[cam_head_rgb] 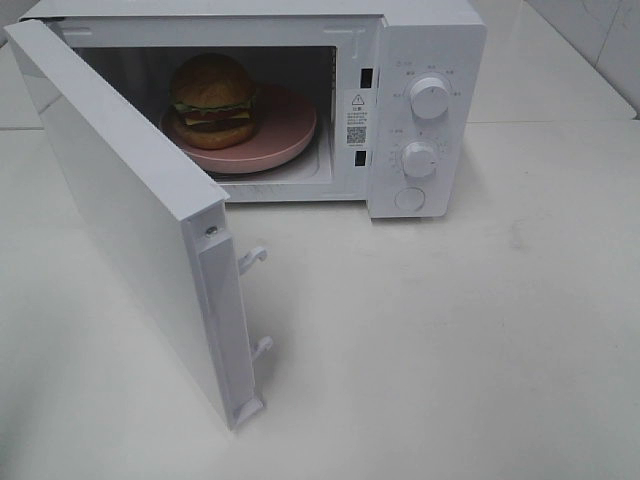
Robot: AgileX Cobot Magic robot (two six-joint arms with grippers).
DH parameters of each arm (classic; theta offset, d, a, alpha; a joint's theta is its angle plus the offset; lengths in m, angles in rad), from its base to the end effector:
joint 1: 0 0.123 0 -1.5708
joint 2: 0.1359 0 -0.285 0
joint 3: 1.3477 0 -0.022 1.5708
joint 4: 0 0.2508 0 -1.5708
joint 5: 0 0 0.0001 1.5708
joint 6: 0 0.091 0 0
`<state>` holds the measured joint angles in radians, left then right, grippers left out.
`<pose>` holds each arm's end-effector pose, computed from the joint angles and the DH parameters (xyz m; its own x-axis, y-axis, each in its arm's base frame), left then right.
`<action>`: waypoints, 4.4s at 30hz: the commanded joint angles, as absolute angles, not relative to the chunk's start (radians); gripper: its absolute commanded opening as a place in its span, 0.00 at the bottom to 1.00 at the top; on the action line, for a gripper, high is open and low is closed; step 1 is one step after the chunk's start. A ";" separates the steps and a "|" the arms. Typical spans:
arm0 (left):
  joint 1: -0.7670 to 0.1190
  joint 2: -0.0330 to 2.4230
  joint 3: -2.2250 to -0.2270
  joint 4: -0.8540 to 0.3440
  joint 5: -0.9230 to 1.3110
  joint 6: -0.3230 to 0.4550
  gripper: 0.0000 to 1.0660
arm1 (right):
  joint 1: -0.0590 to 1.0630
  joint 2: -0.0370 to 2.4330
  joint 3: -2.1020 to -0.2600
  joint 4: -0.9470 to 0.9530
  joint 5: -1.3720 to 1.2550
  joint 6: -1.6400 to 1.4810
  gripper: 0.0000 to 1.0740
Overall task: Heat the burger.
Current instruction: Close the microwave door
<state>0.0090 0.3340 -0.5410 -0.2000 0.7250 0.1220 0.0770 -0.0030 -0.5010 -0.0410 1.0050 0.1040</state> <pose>0.0619 -0.0114 0.3089 -0.4115 -0.0320 -0.9108 0.0996 0.9918 -0.0799 -0.0030 -0.0034 0.2822 -0.4029 0.0510 -0.9138 -0.0123 0.9981 0.0612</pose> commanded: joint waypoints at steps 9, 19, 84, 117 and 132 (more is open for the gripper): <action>0.006 0.544 -0.453 -0.204 0.319 0.167 0.00 | 0.069 -0.033 -0.498 -0.039 0.997 0.095 0.70; 0.005 0.741 -0.279 -0.221 -0.161 0.174 0.00 | 0.069 -0.033 -0.498 -0.039 0.997 0.095 0.70; -0.752 1.684 -0.685 -0.383 -0.767 0.174 0.00 | 0.069 -0.033 -0.498 -0.039 0.997 0.095 0.70; -0.762 1.993 -1.146 -0.534 -0.686 0.274 0.00 | 0.069 -0.033 -0.498 -0.038 0.997 0.091 0.70; -0.744 2.022 -1.256 -0.600 -0.551 0.360 0.00 | 0.069 -0.033 -0.498 -0.035 0.997 0.088 0.70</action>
<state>-0.7690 2.0300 -1.2360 -0.5530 -0.4950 0.3560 0.0770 -0.0030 -0.5010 -0.0360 1.0040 0.1030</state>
